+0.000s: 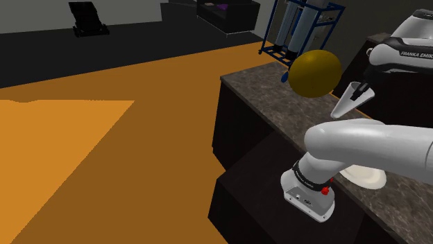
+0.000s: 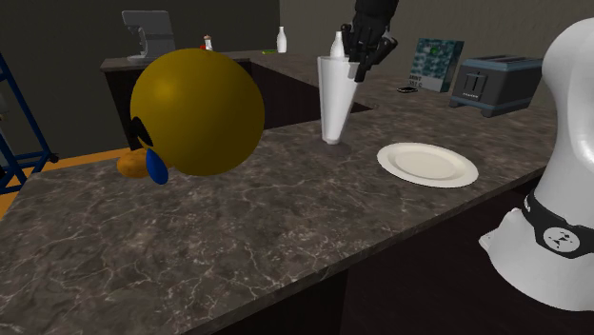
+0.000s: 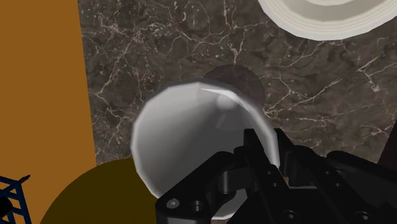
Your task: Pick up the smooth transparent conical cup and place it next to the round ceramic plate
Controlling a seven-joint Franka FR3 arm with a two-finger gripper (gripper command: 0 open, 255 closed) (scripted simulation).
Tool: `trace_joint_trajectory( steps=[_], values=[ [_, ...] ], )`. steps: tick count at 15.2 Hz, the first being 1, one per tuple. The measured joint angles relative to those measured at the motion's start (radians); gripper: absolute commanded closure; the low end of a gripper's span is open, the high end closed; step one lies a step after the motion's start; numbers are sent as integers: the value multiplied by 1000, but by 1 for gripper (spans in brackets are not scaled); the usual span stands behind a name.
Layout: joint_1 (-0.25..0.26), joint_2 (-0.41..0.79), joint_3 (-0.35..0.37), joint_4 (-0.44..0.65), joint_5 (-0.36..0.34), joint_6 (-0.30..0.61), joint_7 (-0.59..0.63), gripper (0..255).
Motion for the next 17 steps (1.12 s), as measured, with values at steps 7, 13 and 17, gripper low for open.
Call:
trace_joint_trajectory(
  steps=[7,13,17],
  values=[
    [2,46,-70,-57,-57,105,22,255],
    [2,54,-83,-68,-68,125,26,255],
    [2,54,-83,-68,-68,126,26,0]
  ],
)
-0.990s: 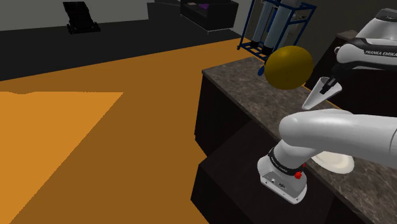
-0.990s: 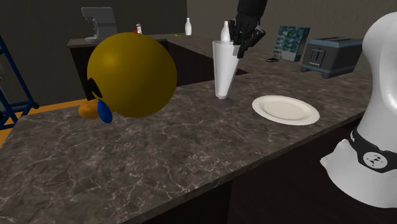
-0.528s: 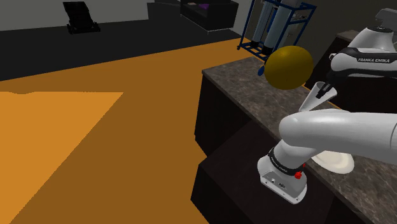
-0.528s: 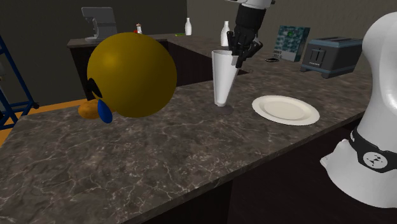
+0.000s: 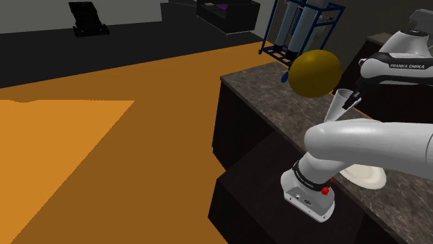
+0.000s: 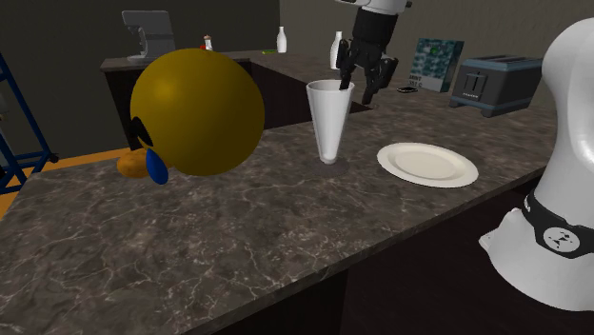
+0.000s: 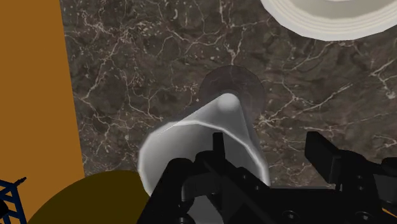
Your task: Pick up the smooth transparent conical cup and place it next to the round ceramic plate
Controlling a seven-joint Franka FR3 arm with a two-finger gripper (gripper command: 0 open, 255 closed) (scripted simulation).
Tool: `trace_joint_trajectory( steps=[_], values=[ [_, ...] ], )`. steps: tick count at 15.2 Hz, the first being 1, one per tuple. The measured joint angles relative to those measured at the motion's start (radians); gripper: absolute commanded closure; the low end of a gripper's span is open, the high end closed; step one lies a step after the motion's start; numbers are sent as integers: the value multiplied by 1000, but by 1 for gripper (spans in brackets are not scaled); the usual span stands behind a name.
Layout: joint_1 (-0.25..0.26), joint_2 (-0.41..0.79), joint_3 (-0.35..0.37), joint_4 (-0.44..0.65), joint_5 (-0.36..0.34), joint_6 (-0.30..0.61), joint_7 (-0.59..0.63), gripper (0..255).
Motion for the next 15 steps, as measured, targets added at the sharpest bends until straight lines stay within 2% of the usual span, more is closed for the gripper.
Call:
trace_joint_trajectory(
  steps=[4,9,15],
  values=[
    [0,0,0,0,0,0,0,0],
    [-24,-84,102,42,65,-136,-22,0],
    [-23,-89,114,50,75,-152,-23,0]
  ],
)
